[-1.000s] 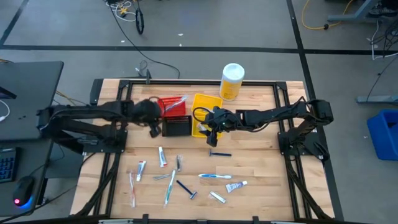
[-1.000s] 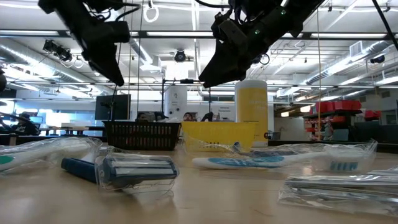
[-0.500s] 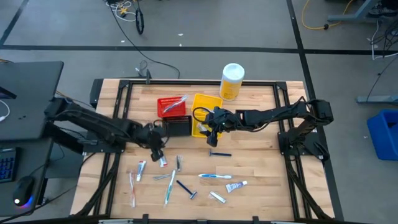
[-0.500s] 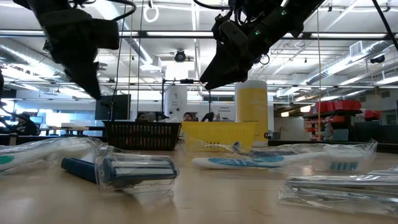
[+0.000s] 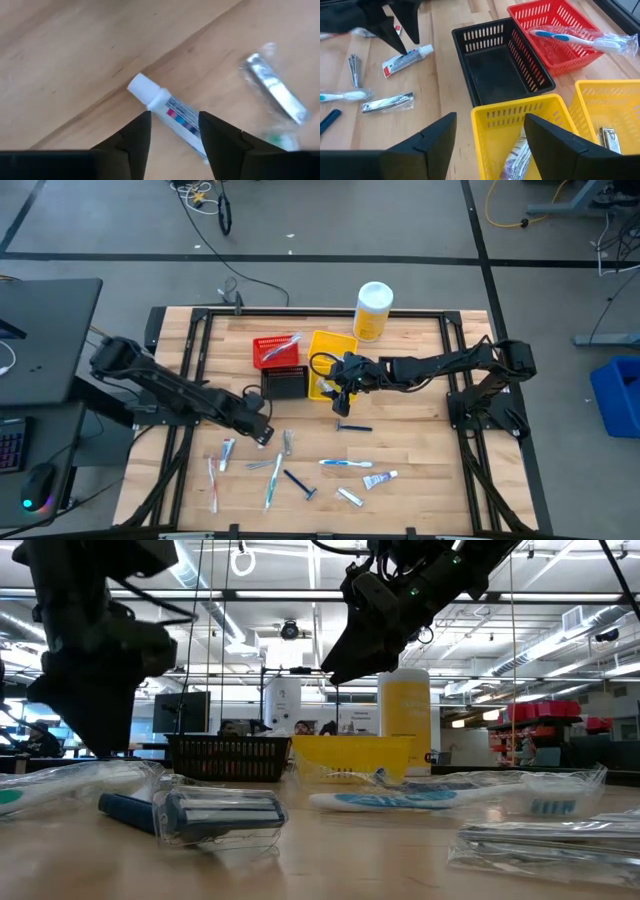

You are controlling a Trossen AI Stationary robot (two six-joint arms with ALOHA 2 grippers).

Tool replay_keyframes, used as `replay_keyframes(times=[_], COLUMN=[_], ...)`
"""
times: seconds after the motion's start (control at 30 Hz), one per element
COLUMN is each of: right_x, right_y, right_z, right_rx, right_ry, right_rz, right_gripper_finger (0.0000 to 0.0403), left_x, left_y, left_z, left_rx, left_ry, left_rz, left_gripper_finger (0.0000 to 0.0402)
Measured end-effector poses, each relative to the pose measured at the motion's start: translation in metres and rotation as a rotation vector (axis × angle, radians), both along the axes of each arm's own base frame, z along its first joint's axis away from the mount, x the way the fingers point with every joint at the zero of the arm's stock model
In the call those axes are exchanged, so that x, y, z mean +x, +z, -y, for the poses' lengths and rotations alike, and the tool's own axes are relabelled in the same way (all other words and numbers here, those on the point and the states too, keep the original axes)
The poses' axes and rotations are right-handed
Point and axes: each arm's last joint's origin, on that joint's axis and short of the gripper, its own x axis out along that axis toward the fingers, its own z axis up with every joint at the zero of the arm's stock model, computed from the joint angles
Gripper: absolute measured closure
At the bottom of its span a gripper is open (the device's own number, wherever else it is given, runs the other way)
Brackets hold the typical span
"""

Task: Pick & Place Travel size toiletries
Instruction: Put the white toothpaste into the bottom yellow bin

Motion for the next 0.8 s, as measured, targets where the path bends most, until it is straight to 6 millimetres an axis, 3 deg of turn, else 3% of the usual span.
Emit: replay_keyframes(times=[0.27, 0.8], right_x=[0.0, 0.0], right_y=[0.0, 0.0], right_z=[0.0, -0.001], right_rx=[0.0, 0.016], right_ry=[0.0, 0.032], right_rz=[0.0, 0.001], right_gripper_finger=[0.0163, 0.0162], left_x=[0.007, 0.011], left_y=[-0.016, -0.017], left_z=[0.001, 0.001], left_rx=[0.03, 0.075], left_ry=[0.007, -0.16], left_rz=[-0.047, -0.024], left_gripper_finger=[0.0208, 0.0231])
